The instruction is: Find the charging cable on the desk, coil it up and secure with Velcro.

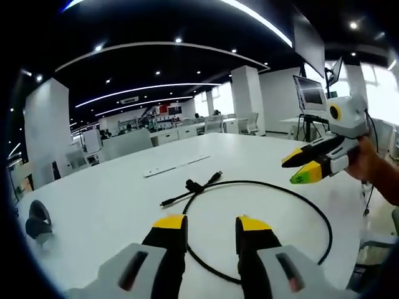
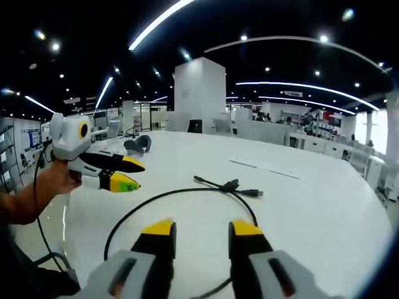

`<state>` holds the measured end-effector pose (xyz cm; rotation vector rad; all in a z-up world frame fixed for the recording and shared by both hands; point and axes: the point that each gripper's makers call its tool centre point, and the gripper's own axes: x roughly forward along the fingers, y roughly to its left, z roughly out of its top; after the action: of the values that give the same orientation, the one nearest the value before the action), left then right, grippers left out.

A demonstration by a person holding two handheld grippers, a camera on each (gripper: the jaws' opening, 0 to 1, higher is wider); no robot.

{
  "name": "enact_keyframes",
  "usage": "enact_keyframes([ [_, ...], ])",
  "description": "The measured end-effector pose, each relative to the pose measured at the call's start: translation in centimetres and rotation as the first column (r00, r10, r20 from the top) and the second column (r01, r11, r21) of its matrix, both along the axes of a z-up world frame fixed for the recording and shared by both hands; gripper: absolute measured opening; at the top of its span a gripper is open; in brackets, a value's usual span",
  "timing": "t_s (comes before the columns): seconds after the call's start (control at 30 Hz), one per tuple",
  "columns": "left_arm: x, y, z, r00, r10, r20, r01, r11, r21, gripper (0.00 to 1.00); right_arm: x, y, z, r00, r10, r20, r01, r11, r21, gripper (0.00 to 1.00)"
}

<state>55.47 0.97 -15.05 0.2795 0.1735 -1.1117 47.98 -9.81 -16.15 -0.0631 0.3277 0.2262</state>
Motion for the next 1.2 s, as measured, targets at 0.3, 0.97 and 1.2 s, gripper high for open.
enact_keyframes([
  [0.3,-2.2,2.0,0.2,0.999,0.016,0.039,-0.016,1.0,0.003,0.31,-2.6,1.2,0.4,1.0,0.009,0.015,-0.009,1.0,-0.019,0.36],
  [0.97,-2.5,5.0,-0.4,0.998,0.041,-0.037,-0.045,0.994,-0.098,0.3,-6.0,-0.8,-0.3,0.998,-0.038,0.049,0.034,0.997,0.068,0.36],
  [1.2,-1.9,5.6,-1.2,0.998,0.051,-0.03,-0.053,0.995,-0.087,0.28,-5.9,-2.0,-0.9,0.996,-0.077,0.048,0.073,0.994,0.079,0.35],
])
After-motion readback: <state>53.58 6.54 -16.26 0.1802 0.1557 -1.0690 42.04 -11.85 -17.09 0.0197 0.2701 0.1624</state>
